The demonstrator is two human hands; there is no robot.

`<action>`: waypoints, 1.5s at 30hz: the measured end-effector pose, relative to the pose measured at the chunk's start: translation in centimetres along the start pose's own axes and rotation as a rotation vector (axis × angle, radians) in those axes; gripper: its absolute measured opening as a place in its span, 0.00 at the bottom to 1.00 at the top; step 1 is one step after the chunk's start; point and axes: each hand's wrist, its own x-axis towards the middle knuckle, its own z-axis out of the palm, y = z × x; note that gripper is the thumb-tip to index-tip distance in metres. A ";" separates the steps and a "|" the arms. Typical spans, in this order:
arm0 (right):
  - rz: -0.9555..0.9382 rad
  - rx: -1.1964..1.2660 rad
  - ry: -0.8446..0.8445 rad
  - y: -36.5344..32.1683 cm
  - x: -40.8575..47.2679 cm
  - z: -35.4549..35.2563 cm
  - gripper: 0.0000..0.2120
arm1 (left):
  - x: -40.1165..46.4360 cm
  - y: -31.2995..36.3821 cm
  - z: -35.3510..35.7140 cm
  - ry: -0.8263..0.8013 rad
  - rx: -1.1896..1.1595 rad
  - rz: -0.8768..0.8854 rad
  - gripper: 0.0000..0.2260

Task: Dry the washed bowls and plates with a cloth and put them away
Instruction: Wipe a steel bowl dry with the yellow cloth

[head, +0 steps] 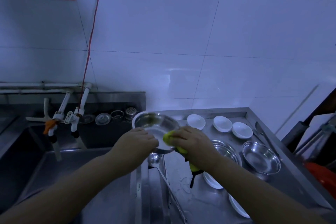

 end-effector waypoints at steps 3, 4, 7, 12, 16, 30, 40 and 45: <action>0.302 0.092 0.287 1.1 -0.8 -0.5 0.23 | -0.7 -0.3 0.4 -0.010 -0.587 -0.469 0.06; 0.408 0.127 0.381 1.3 -0.8 -0.7 0.23 | -0.8 -0.2 0.4 0.023 -0.861 -0.597 0.08; 0.466 0.209 0.452 0.5 0.4 -1.2 0.22 | -0.3 0.8 0.3 0.188 -1.284 -0.770 0.09; 0.362 0.119 0.355 -2.9 2.4 -0.6 0.25 | 2.0 3.1 0.0 0.374 -1.708 -1.010 0.13; 0.206 -0.070 0.360 -4.3 2.1 0.4 0.17 | 3.1 3.4 -0.4 0.297 -1.994 -1.084 0.29; 0.721 0.620 0.529 0.0 4.0 -1.3 0.13 | 4.2 2.7 0.0 0.600 -1.942 -1.036 0.10; 0.823 0.561 0.695 -2.2 2.4 0.6 0.17 | 4.9 0.9 -0.1 0.557 -2.271 -1.116 0.17; 0.663 0.303 0.558 -1.1 3.5 -1.7 0.19 | 4.9 1.3 -0.1 0.570 -2.272 -1.059 0.18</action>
